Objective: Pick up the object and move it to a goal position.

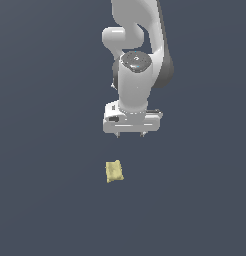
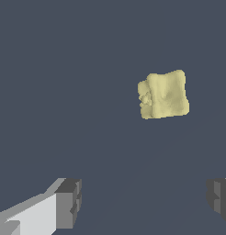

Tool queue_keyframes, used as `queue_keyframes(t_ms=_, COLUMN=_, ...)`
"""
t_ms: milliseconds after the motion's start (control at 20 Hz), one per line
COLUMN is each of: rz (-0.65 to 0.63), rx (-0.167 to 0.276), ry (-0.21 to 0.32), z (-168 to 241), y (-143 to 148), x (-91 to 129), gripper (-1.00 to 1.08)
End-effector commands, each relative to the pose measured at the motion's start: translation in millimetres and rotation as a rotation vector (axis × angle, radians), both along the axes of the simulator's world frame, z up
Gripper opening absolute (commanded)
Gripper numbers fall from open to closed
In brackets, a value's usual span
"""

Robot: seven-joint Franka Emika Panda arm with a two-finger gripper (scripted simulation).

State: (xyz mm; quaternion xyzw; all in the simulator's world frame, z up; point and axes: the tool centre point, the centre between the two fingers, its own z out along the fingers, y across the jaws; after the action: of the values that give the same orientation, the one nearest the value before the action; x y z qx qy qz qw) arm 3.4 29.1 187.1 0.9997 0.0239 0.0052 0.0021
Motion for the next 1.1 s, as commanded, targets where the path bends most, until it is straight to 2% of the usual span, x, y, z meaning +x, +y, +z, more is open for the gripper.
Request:
queue_keyframes(t_ms=0, rz=0.0, rx=0.0, ry=0.0, z=0, y=0, x=0, gripper=1.0)
queue_keyframes(t_ms=650, rz=-0.017, rx=-0.012, ry=0.003, z=-1, y=-2, x=-3, gripper=1.0)
queue_keyframes(t_ms=1050, rz=0.005, rx=-0.012, ry=0.004, z=-12, y=-11, x=13, gripper=1.0)
